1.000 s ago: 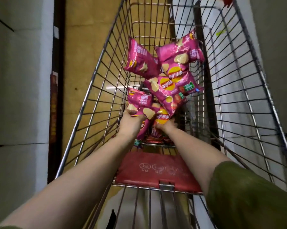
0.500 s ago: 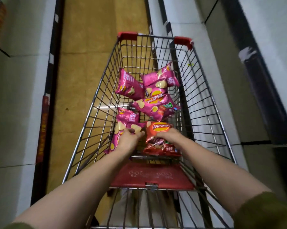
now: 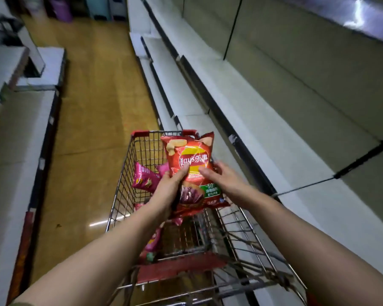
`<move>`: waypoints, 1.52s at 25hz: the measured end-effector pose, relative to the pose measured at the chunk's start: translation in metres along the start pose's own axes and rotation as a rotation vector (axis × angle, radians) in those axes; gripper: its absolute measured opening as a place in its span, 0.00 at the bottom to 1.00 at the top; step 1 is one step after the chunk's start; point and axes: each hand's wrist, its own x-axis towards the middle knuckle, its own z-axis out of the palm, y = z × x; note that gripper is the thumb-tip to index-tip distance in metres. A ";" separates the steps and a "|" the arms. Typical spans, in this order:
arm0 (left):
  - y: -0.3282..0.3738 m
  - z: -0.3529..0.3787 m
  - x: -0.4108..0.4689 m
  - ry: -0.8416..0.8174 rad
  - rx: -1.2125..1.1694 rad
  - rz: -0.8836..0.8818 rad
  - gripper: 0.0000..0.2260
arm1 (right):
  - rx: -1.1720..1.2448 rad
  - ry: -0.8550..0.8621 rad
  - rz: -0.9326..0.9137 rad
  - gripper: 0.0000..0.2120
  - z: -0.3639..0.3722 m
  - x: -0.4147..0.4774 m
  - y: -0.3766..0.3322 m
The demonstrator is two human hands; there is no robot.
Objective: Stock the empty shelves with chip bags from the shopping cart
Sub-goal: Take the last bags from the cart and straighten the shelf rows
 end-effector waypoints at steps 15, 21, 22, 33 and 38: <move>0.125 0.181 -0.162 -0.459 0.166 0.447 0.26 | 0.062 0.677 -0.576 0.11 -0.096 -0.217 -0.130; 0.138 0.264 -0.216 -0.713 0.337 0.411 0.23 | -0.011 1.006 -0.559 0.20 -0.138 -0.307 -0.138; 0.139 0.277 -0.221 -0.745 0.371 0.399 0.21 | -0.006 1.042 -0.551 0.21 -0.145 -0.318 -0.136; 0.142 0.425 -0.224 -0.987 0.550 0.380 0.23 | 0.175 1.441 -0.351 0.13 -0.223 -0.393 -0.132; 0.130 0.460 -0.207 -1.035 0.511 0.405 0.19 | 0.148 1.484 -0.168 0.18 -0.245 -0.398 -0.128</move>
